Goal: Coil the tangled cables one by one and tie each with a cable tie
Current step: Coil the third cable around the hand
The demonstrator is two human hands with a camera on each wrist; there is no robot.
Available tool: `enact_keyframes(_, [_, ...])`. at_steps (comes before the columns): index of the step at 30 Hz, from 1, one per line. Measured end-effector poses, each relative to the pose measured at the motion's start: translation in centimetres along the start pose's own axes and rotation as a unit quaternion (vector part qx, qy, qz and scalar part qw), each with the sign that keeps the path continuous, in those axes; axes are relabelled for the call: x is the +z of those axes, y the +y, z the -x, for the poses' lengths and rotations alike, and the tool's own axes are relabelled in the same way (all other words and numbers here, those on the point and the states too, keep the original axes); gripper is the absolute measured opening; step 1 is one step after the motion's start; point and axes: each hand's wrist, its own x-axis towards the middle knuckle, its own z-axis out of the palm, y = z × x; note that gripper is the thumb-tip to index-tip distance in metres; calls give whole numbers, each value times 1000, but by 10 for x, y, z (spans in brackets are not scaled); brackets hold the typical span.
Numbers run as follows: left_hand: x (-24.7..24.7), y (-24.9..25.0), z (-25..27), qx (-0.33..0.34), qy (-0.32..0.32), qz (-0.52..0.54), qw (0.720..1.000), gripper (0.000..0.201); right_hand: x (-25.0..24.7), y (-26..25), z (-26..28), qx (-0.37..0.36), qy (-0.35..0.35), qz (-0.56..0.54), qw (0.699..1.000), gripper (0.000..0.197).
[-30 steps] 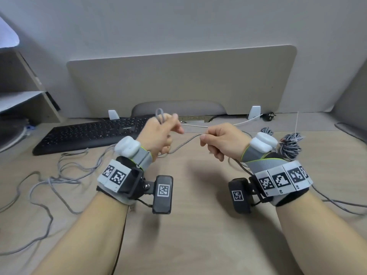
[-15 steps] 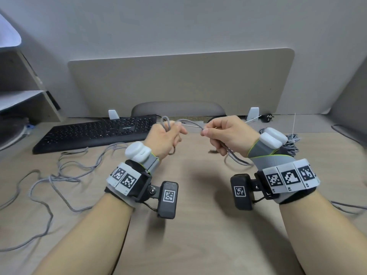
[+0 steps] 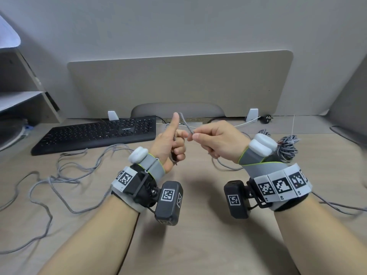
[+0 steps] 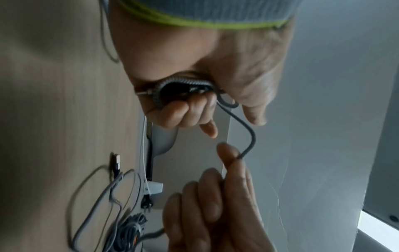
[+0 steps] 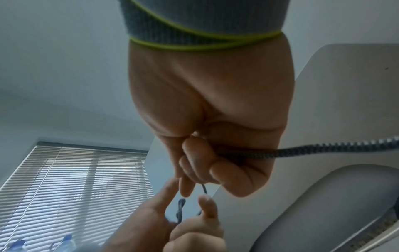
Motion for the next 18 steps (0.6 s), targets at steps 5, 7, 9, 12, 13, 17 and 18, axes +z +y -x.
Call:
enact_keyframes(5, [4, 4, 1, -4, -13, 32, 999, 58, 22, 1, 1, 19, -64, 99, 993, 17])
enact_keyframes(7, [4, 4, 2, 16, -1, 28, 999, 47, 26, 1, 0, 24, -76, 133, 988, 17])
enact_keyframes(9, [5, 4, 1, 48, 20, 45, 998, 38, 27, 2, 0, 35, -78, 154, 984, 18])
enact_keyframes(12, [3, 9, 1, 81, 36, 74, 993, 33, 26, 1, 1, 57, -61, 156, 984, 19])
enact_keyframes(13, [2, 11, 2, 81, 31, 87, 992, 32, 24, 1, 1, 62, -54, 146, 986, 20])
enact_keyframes(17, [2, 15, 4, 44, 5, 137, 989, 34, 21, 1, 0, 73, -49, 143, 986, 26])
enact_keyframes(18, [3, 15, 5, 34, 2, 144, 989, 36, 21, 0, 0, 76, -52, 151, 984, 28])
